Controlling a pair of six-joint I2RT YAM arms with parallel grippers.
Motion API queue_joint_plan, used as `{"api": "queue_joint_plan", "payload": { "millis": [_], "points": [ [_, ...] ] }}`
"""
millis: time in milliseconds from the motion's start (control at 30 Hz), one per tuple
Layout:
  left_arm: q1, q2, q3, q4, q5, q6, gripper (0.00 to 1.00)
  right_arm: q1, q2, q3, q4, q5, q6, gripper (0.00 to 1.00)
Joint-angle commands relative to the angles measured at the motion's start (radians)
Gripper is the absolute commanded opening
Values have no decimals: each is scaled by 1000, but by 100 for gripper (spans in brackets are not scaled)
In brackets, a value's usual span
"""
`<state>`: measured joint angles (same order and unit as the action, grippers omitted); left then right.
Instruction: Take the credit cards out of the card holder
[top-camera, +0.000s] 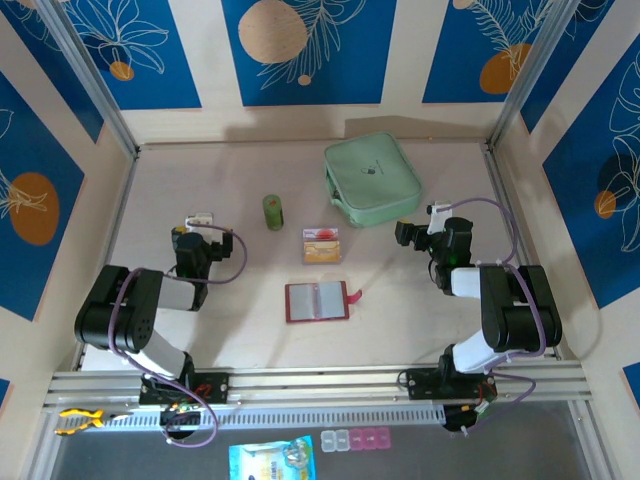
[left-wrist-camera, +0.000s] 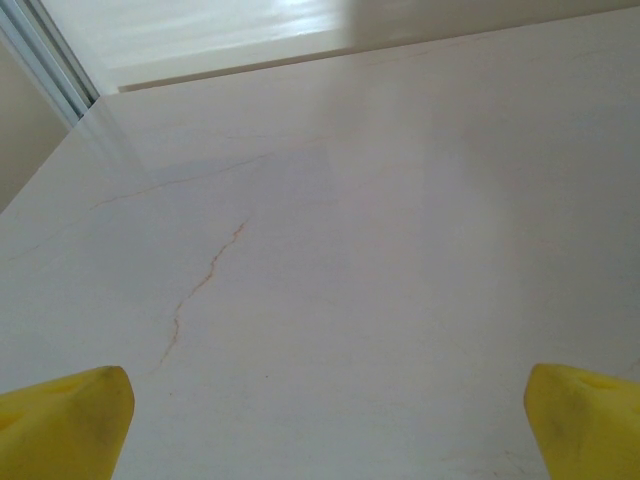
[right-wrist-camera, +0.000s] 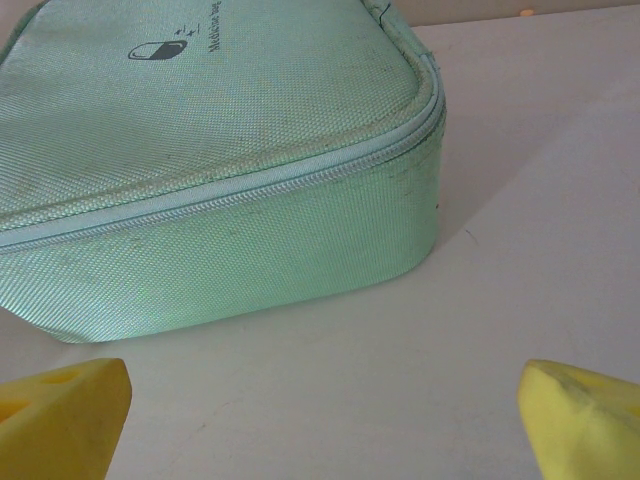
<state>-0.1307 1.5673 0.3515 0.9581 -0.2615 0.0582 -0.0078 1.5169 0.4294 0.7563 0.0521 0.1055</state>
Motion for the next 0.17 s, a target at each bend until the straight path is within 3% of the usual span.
{"api": "queue_joint_plan", "payload": {
  "millis": [0, 133],
  "points": [
    [12, 2, 0, 37, 19, -12, 100, 3, 10, -4, 34, -6, -15, 99],
    [11, 1, 0, 37, 20, -11, 100, -1, 5, -10, 39, -12, -12, 99]
  ]
}}
